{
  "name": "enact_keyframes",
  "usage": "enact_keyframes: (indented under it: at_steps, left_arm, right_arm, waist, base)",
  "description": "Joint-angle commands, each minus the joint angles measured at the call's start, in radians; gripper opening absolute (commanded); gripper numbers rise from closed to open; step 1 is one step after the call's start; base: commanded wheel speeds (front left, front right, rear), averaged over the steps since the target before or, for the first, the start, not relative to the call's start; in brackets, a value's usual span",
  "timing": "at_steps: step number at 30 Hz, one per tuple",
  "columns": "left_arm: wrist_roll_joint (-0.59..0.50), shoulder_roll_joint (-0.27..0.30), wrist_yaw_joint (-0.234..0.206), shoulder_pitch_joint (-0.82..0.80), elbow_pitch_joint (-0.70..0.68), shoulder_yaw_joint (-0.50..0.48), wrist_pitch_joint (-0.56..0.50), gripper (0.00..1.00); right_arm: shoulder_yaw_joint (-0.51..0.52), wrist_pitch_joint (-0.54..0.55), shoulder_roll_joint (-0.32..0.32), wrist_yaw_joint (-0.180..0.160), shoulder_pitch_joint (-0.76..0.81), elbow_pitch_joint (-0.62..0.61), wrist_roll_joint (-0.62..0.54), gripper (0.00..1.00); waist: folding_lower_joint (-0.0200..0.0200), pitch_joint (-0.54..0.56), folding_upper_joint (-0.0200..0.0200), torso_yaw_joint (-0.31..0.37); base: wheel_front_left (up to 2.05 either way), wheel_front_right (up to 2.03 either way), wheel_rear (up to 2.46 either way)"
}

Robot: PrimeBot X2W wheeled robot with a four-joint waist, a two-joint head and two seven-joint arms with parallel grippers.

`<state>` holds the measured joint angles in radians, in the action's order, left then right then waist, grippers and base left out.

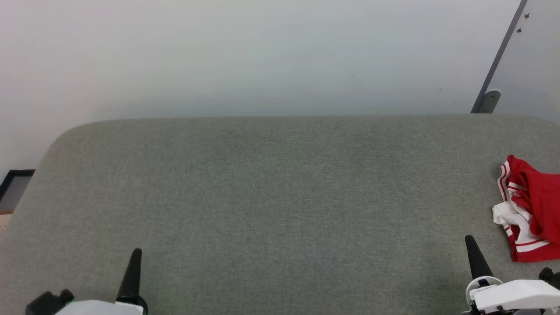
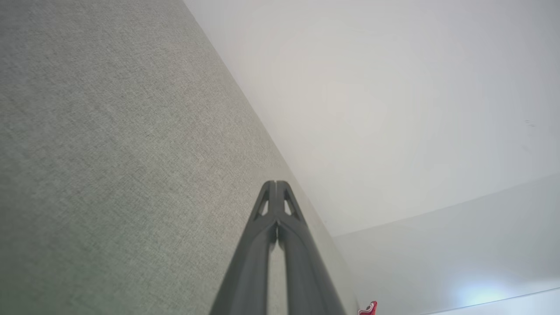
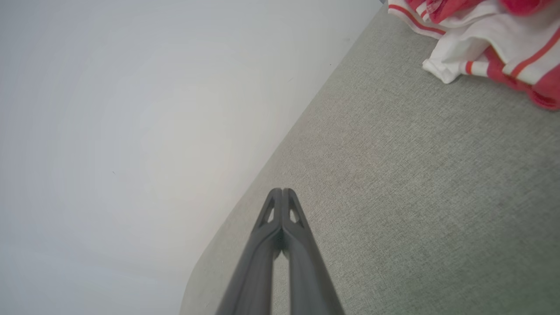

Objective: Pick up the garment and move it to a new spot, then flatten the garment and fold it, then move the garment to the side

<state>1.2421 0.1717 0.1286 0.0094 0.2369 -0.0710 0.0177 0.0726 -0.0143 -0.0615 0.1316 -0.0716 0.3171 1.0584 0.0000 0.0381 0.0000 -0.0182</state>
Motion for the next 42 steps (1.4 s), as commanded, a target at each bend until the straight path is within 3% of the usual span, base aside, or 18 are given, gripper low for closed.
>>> enact_keyframes:
  at_steps: [1, 42]
  left_arm:
    - [0.015, 0.002, 0.002, -0.022, -0.007, -0.007, -0.007, 0.00]
    - [0.278, -0.091, 0.003, -0.097, 0.005, -0.036, -0.101, 0.00]
  right_arm:
    - [0.005, 0.005, -0.001, -0.001, -0.018, -0.014, 0.027, 0.00]
    - [0.034, 0.098, 0.009, -0.001, -0.037, -0.060, 0.416, 0.00]
  waist:
    - [0.0000, -0.001, 0.0000, 0.000]
    - [0.0000, -0.028, 0.0000, 0.012]
  base:
    - [0.00, 0.00, 0.00]
    - [0.00, 0.00, 0.00]
